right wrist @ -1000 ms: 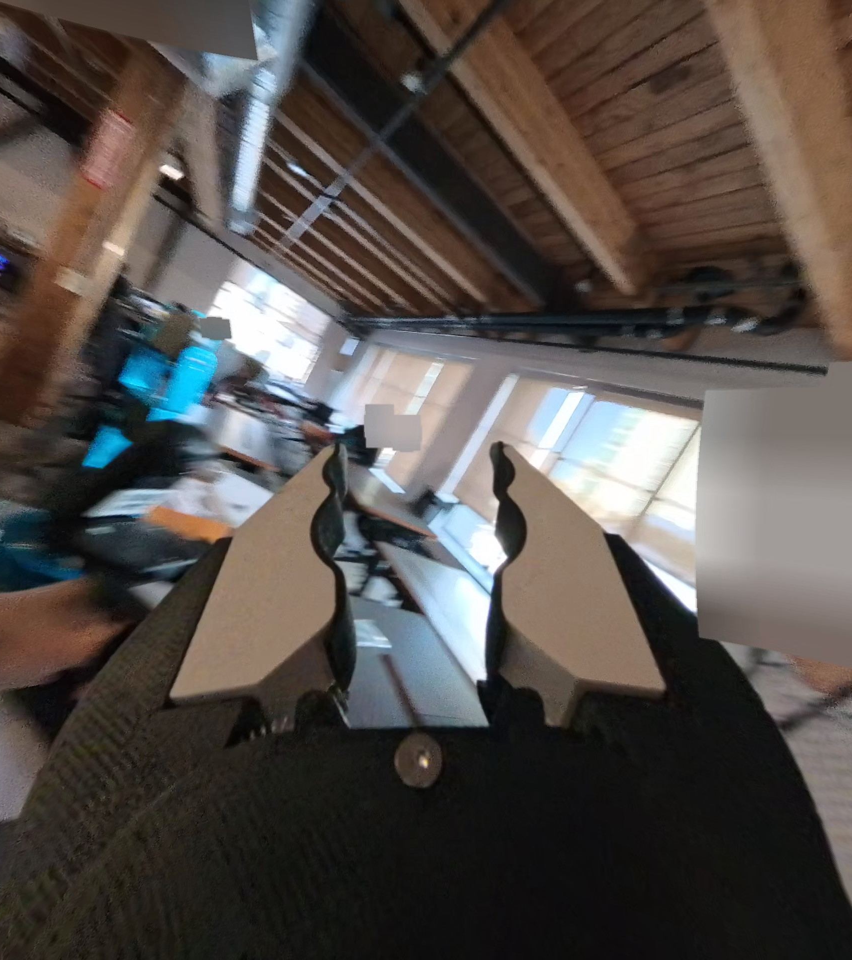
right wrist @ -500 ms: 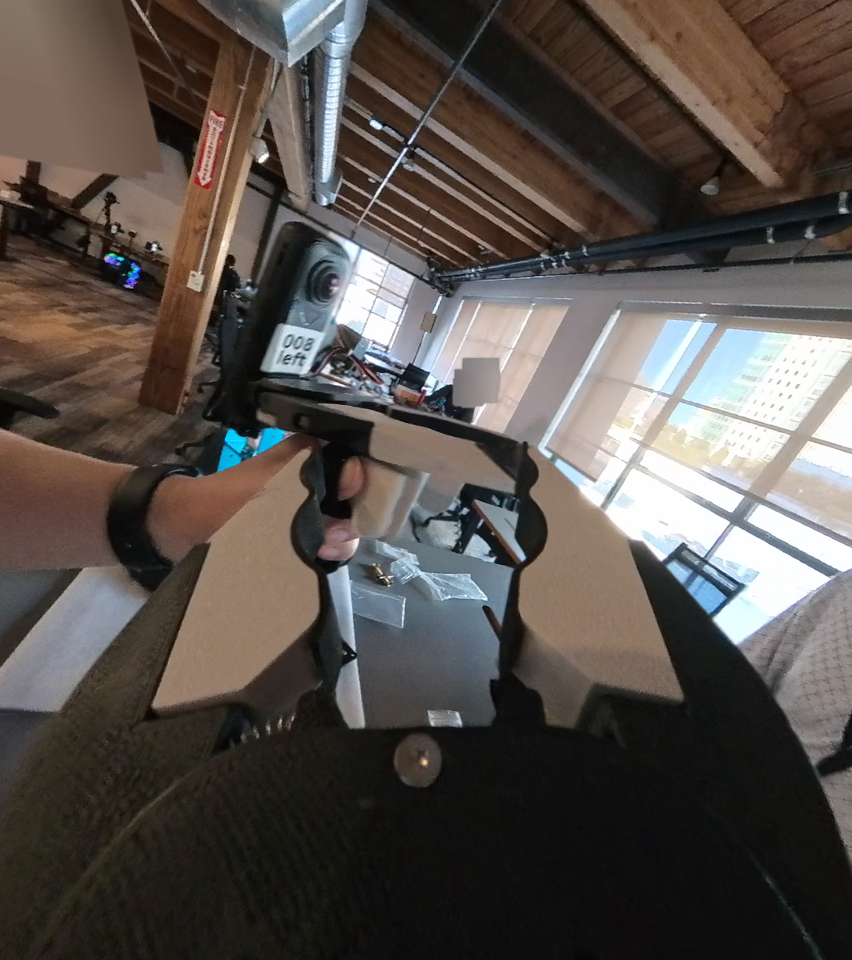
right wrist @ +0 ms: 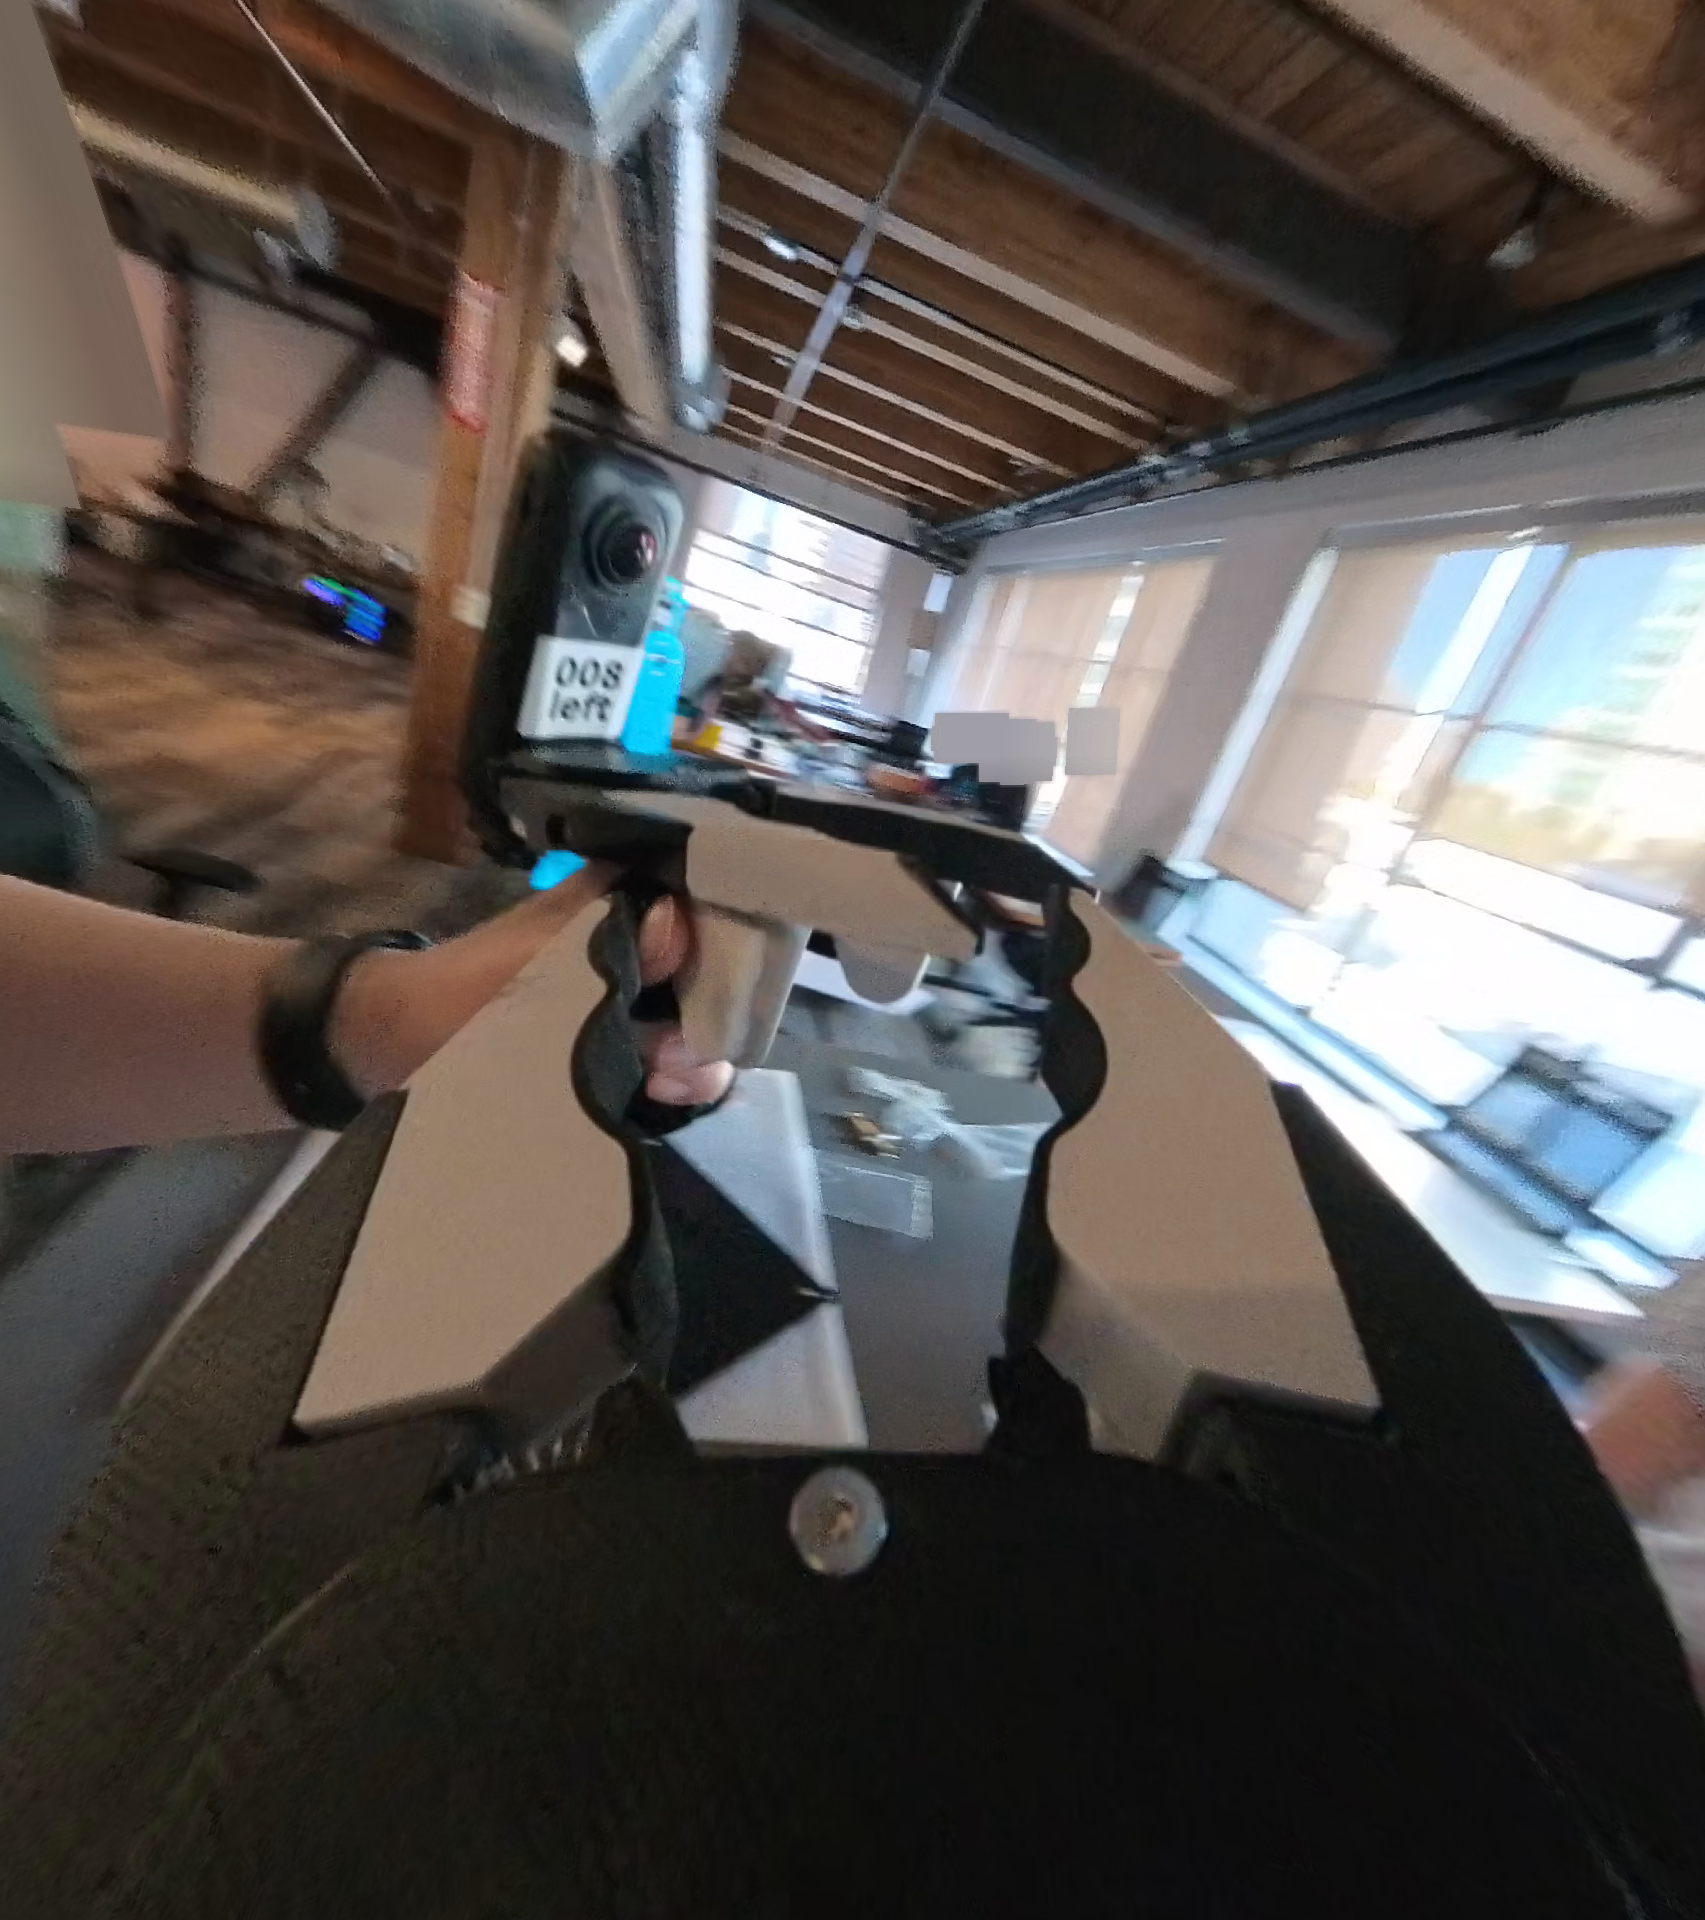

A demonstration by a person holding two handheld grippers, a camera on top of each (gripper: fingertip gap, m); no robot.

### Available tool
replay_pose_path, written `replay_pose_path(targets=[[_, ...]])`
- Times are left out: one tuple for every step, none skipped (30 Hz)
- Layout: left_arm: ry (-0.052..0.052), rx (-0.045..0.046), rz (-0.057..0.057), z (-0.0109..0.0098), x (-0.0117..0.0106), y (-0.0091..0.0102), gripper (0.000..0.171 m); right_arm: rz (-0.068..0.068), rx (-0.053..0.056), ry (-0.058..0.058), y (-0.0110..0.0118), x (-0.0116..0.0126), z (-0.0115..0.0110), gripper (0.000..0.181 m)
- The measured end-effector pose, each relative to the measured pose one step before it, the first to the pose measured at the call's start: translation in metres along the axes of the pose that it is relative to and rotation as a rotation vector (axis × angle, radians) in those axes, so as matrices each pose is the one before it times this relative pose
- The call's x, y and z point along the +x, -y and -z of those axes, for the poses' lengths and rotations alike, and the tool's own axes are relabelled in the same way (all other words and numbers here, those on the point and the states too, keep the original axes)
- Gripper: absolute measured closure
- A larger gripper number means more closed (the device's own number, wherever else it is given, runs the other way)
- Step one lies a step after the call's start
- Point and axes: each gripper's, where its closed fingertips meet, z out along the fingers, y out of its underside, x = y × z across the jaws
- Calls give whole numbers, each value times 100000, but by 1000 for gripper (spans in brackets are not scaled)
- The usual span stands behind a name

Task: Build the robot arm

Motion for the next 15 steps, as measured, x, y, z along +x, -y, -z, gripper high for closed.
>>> replay_pose_path(targets=[[475, -2024, 240, 1029, -308, -1397, 104, -8441, 733, 6516, -1016, -205, -668, 97], [751, -2083, 1714, 947, -457, -1712, 106, -10677, -2529, 10749, -1402, -357, -913, 94], [1993, -2439, 2661, 717, -697, -1840, 106, -10374, -4876, 11864, -1425, -447, -965, 93], [2121, -2921, 2555, 481, -702, -1707, 106, -5996, -5467, 4550, -1240, 349, -895, 92], [3039, -1829, 983, 316, -766, -1262, 106, -166, -5945, 246, -1127, 391, -803, 92], [2221, -1301, 362, 195, -602, -871, 106, 2148, -4809, -861, -858, 76, -781, 92], [688, -1258, 864, 109, -354, -578, 106, 1629, -3721, -466, -729, -104, -737, 92], [691, -653, 551, 75, -309, -292, 105, 353, -2728, 825, -603, -299, -650, 92], [1241, -142, -68, 86, -352, -120, 105, -21, -1088, 244, -377, -239, -442, 92], [836, -227, -30, 68, -263, -104, 105, 266, 537, 82, -102, -311, -189, 96], [-13, -261, 575, 43, -134, -109, 105, 144, 665, -920, -40, -299, 27, 97], [128, -9, 365, 63, -131, -63, 105, 645, 587, -1744, -3, -382, 226, 97], [317, -134, -231, 51, -125, -84, 105, 1235, 421, -914, 13, -726, 345, 98], [31, -187, -204, 23, -80, -103, 105, 1697, 276, -1632, 52, -723, 407, 98], [-202, -178, 54, -13, -14, -134, 105, 1786, -101, -1550, 44, -708, 396, 98]])
